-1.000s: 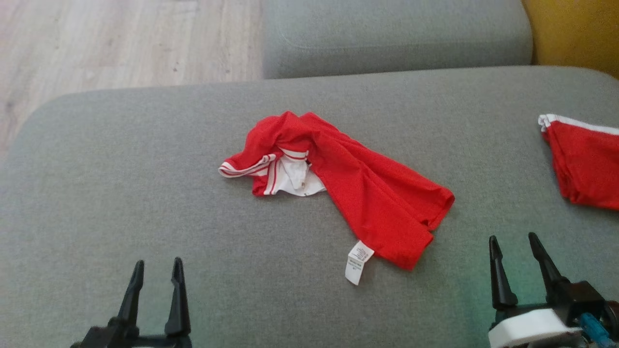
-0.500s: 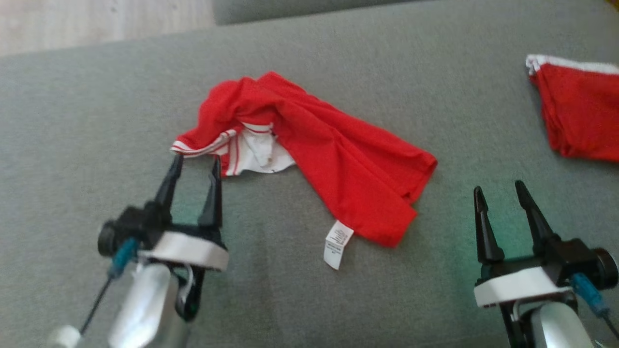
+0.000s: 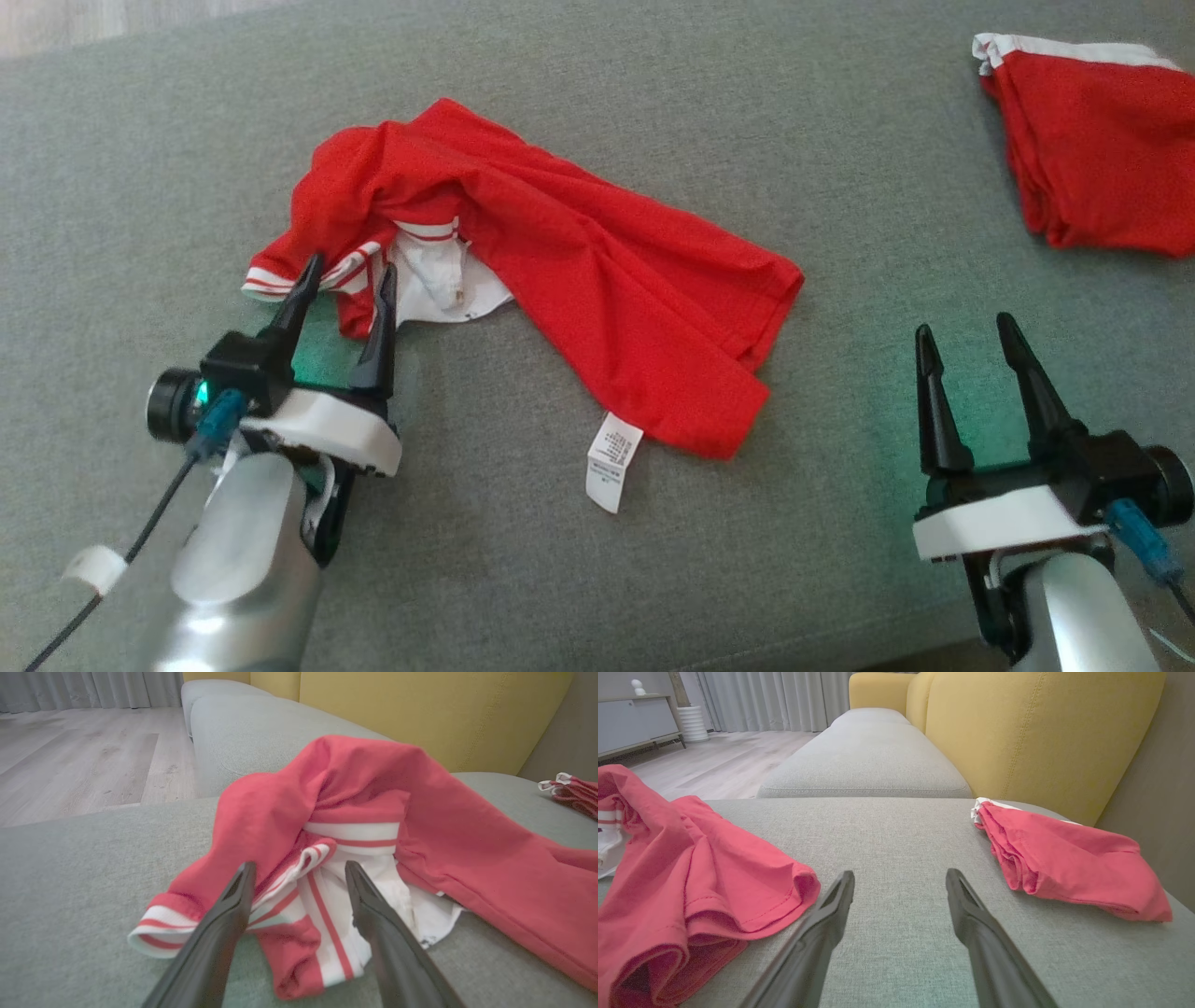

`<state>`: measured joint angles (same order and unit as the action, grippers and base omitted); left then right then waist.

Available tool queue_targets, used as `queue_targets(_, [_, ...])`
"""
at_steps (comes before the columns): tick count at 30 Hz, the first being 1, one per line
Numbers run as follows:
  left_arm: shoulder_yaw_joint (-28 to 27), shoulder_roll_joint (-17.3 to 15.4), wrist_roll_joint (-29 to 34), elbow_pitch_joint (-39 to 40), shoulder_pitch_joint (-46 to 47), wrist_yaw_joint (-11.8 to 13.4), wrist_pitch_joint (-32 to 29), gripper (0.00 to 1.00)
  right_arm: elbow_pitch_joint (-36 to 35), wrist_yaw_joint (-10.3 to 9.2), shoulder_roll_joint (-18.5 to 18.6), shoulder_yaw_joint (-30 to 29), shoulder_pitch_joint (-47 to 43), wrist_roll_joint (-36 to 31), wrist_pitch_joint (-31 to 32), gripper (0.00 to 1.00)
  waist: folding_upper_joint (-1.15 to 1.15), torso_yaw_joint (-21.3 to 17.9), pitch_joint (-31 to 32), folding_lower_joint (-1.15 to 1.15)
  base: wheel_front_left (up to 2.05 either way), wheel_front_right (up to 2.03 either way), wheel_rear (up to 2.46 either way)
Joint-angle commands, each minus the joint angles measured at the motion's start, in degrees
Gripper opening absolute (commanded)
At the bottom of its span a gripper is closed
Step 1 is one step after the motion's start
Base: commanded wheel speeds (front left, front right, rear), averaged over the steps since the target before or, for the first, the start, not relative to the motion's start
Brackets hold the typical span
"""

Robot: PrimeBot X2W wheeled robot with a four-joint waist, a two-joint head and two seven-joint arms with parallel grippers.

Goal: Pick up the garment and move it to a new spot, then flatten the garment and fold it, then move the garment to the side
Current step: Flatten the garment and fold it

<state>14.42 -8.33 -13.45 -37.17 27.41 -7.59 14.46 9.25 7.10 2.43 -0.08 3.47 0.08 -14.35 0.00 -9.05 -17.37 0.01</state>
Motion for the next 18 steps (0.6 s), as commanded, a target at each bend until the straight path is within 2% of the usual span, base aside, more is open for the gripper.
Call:
queue_targets(1, [-2.0, -1.6, 0.7, 0.9, 2.9, 0.1, 0.5, 1.0, -1.8, 0.39, 0.4, 1.5, 1.5, 0.5, -0.6, 1.0, 0.0, -0.2, -0.1, -0.01, 0.0, 0.0, 0.0])
queue_targets(5, [-1.3, -1.9, 1.0, -1.3, 4.0, 0.1, 0.5, 1.0, -1.6, 0.39, 0.4, 1.8, 1.8, 0.6, -0.6, 1.0, 0.0, -0.7, -0.3, -0.01, 0.0, 0.0, 0.0])
queue_targets(7, [-1.3, -2.1, 0.8, -2.6, 4.4, 0.1, 0.5, 0.66, -1.4, 0.39, 0.4, 2.0, 1.8, 0.8, -0.6, 1.0, 0.0, -1.1, -0.2, -0.01, 0.0, 0.0, 0.0])
queue_targets(8, [-1.2, -2.2, 0.7, -3.1, 4.5, 0.1, 0.5, 0.39, -1.3, 0.39, 0.4, 2.0, 1.8, 0.8, -0.6, 1.0, 0.0, -1.2, -0.1, -0.01, 0.0, 0.0, 0.0])
queue_targets(9, [-1.2, -2.1, 0.3, -3.4, 4.6, 0.1, 0.5, 0.0, -1.3, 0.39, 0.4, 2.0, 1.7, 0.9, -0.6, 1.0, 0.0, -1.3, 0.0, -0.01, 0.0, 0.0, 0.0])
queue_targets(15, [-1.0, -2.6, -3.2, -1.4, 4.4, 0.1, 0.5, 0.0, -1.0, 0.39, 0.4, 1.4, 0.8, 1.3, -0.6, 1.0, 0.0, -1.1, 1.4, -0.01, 0.0, 0.0, 0.0])
queue_targets(18, [-0.5, -3.3, -7.9, 2.7, 2.9, 0.1, 0.5, 0.0, -0.8, 0.39, 0.4, 0.8, -0.1, 1.6, -0.6, 1.0, 0.0, -0.5, 3.1, -0.01, 0.0, 0.0, 0.0])
